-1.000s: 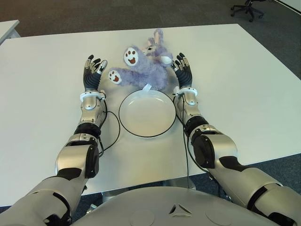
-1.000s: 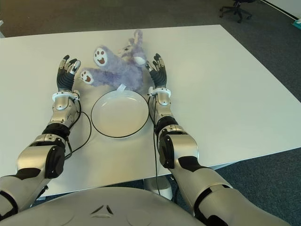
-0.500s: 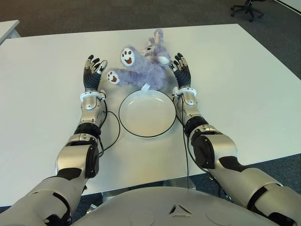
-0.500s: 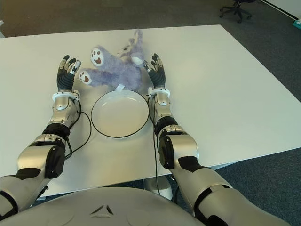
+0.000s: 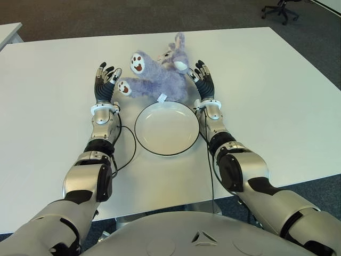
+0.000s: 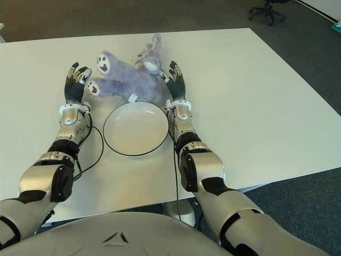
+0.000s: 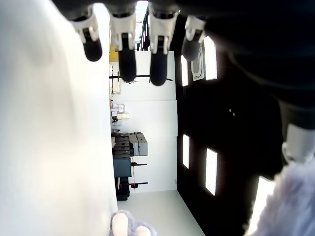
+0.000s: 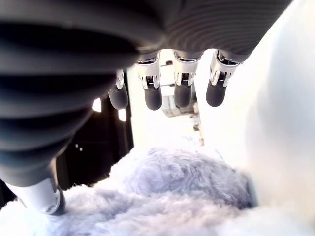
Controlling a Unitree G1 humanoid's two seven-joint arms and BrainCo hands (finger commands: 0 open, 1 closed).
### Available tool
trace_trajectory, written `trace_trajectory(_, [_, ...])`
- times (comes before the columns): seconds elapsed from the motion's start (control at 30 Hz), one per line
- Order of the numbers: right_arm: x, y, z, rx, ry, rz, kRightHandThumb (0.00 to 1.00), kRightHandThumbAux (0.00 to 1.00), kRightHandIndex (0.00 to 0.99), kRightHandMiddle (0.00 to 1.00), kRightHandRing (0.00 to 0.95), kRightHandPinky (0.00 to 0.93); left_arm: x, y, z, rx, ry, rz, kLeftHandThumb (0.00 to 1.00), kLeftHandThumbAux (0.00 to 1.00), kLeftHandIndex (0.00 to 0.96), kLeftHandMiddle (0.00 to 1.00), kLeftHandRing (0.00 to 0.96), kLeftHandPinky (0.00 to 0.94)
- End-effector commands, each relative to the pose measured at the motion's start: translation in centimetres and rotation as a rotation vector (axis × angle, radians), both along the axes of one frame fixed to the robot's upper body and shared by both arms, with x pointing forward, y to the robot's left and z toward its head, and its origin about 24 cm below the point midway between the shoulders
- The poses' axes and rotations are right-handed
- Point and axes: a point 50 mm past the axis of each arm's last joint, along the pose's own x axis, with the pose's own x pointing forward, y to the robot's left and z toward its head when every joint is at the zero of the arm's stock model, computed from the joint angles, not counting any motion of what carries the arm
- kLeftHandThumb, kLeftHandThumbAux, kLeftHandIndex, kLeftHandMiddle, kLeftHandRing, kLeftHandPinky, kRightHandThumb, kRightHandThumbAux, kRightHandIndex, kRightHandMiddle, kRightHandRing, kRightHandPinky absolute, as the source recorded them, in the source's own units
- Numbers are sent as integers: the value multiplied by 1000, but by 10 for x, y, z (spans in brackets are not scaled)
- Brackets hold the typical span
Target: Put the doll into the plate.
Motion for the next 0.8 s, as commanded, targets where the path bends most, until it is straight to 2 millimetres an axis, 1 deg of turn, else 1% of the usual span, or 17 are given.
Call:
trace_trajectory(0.03, [-19,-11,-35,-9,114,-21,200,587,0,0,0,5,-38,-5,-59,-41,253,11,0,504,94,188,145,46])
trace_trajectory(0.47, [-18,-10,-34,70,109,34,172,636,0,0,0,17,-37,-5,-59,-41,261,14,0,499,78,179,140,45])
trace_trajectory(0.63, [-18,-12,-32,98,87,75,202,628,0,0,0,7,-37,-5,-59,-36,264,14,0,498,71,169,134,52])
trace_trajectory(0.8, [-19,-15,-32,87,65,107,240,616,0,0,0,9,-36,-5,-58,-37,265,16,0,499,72,177,140,57])
